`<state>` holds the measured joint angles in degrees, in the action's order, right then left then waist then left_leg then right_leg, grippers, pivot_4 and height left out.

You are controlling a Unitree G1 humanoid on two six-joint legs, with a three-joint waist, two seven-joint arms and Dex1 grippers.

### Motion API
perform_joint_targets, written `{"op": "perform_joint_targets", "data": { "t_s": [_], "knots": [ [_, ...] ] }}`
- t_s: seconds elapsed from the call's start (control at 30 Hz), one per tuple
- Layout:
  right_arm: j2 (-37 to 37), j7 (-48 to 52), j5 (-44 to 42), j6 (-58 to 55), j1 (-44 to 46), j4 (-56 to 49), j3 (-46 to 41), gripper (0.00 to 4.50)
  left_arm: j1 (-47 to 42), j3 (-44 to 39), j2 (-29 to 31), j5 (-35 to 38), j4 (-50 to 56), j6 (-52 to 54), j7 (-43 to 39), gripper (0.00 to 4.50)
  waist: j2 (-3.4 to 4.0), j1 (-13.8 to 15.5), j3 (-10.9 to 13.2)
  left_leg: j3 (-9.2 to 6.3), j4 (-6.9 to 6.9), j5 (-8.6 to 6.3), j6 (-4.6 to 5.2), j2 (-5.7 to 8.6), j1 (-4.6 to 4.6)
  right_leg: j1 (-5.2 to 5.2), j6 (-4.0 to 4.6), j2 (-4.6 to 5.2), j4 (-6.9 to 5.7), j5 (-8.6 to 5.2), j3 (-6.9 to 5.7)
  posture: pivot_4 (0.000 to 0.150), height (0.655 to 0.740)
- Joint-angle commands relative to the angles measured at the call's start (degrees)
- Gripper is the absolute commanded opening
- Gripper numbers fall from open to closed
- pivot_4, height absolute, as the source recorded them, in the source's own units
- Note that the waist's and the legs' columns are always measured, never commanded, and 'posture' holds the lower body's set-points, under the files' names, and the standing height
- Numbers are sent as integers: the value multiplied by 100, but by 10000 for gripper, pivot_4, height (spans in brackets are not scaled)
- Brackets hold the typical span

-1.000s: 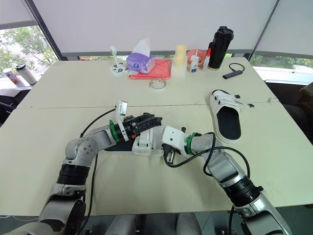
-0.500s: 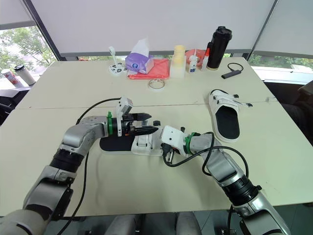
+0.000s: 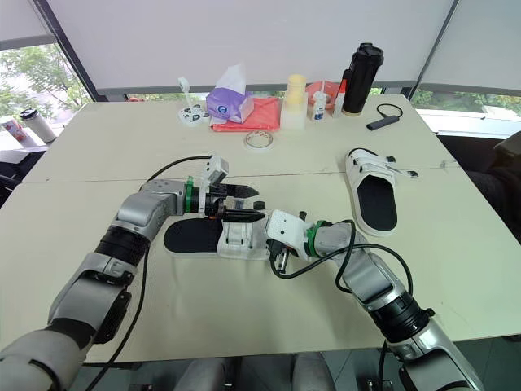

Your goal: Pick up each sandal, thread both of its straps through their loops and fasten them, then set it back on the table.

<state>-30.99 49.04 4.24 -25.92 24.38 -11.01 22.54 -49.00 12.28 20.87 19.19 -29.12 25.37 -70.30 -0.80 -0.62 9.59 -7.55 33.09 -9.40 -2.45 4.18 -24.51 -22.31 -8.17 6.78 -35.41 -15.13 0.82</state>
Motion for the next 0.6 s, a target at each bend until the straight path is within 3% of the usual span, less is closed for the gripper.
{"op": "perform_joint_targets", "data": {
  "t_s": [0.03, 0.23, 0.33, 0.4, 0.53, 0.6],
  "knots": [
    [-93, 37, 134, -132, -174, 192, 150, 0, -201, -36, -54, -65, 39, -51, -110, 44468, 0, -2, 0, 0, 0, 0, 0, 0, 0, 0, 0, 0, 0, 0, 0, 1500, 7296],
    [-97, 17, 152, -124, -164, 203, 166, 0, -179, 18, -152, -175, 70, 49, -165, 44468, 0, -3, 0, 0, 1, 1, 1, 0, 0, -1, -4, 0, -6, 2, 0, 1500, 7296],
    [-108, 15, 152, -121, -170, 203, 161, 0, -171, 16, -164, -223, 59, 110, -147, 31485, 0, -3, 0, 0, 2, 1, 1, 0, 0, -1, -4, 0, -9, 2, 0, 1500, 7296],
    [-110, 13, 149, -121, -174, 204, 157, 0, -167, 6, -167, -246, 55, 149, -151, 19572, 0, -3, 0, 0, 2, 1, 1, 0, 1, -1, -5, 0, -10, 2, 0, 1500, 7296],
    [-105, 7, 151, -118, -171, 213, 161, 0, -158, -11, -170, -269, 70, 168, -159, 771, 0, -3, 0, -1, 3, 1, 1, 1, 1, -1, -6, 0, -12, 2, 0, 1500, 7296],
    [-97, 6, 147, -125, -161, 215, 163, 0, -163, -27, -170, -272, 75, 190, -141, 771, 0, -4, 0, -1, 4, 1, 1, 1, 2, 0, -6, 0, -14, 2, 0, 1500, 7296]
  ]
}}
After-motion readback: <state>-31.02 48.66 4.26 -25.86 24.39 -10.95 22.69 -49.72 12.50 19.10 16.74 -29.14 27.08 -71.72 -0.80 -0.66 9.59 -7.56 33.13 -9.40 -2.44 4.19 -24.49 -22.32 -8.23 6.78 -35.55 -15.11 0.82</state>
